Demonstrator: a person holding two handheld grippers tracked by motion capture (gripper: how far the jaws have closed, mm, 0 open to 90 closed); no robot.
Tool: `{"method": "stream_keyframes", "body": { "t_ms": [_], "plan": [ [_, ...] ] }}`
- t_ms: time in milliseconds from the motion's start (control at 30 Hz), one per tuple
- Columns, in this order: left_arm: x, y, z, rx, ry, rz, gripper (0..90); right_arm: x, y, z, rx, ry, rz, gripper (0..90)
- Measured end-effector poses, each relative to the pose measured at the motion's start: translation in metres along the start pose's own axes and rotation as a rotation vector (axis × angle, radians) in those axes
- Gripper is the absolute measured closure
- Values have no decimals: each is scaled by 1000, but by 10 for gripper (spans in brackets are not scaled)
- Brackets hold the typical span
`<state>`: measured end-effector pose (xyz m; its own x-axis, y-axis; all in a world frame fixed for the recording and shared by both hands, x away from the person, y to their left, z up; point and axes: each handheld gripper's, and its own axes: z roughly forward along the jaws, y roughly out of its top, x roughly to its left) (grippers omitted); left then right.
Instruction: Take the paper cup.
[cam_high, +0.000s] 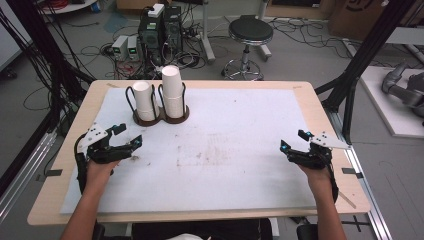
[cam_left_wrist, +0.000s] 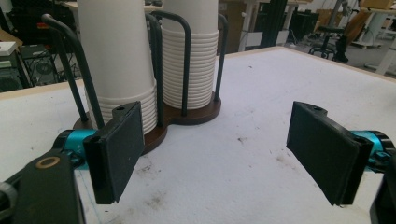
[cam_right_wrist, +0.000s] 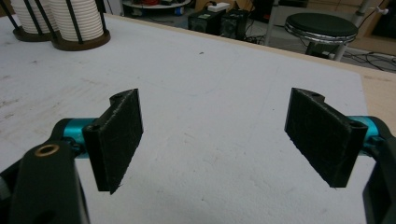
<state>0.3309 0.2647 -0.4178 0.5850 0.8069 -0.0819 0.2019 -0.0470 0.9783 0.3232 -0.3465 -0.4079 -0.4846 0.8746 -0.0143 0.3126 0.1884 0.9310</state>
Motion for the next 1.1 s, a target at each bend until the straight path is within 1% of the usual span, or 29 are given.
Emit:
{"method": "stream_keyframes", "body": {
  "t_ms": [100, 333, 400, 533, 667, 800, 833, 967, 1000, 1100],
  "plan": [
    [1, 0, 0, -1, 2, 1, 190, 0, 0, 0, -4, 3, -2, 196],
    [3, 0, 0, 2, 13, -9, 190, 0, 0, 0, -5, 3, 9, 196],
    [3, 0, 0, 6, 22, -2, 191, 1, 1, 1, -8, 6, 9, 196],
    [1, 0, 1, 12, 14, 9, 190, 3, 2, 3, -9, 14, -4, 196],
    [-1, 0, 2, 17, 2, 11, 190, 9, 7, 5, -18, 29, -3, 196],
    [-1, -1, 3, 17, -3, 5, 191, 15, 13, 7, -37, 44, 0, 196],
    [-1, -1, 3, 19, -6, 5, 190, 17, 16, 9, -47, 48, -3, 196],
    [-1, -1, 3, 17, -10, 3, 190, 20, 22, 11, -61, 54, -4, 196],
    [-1, -1, 3, 16, -9, 2, 191, 23, 25, 13, -68, 62, -6, 196],
    [-1, -1, 3, 21, -11, 1, 190, 27, 29, 16, -68, 73, -14, 196]
  ]
}}
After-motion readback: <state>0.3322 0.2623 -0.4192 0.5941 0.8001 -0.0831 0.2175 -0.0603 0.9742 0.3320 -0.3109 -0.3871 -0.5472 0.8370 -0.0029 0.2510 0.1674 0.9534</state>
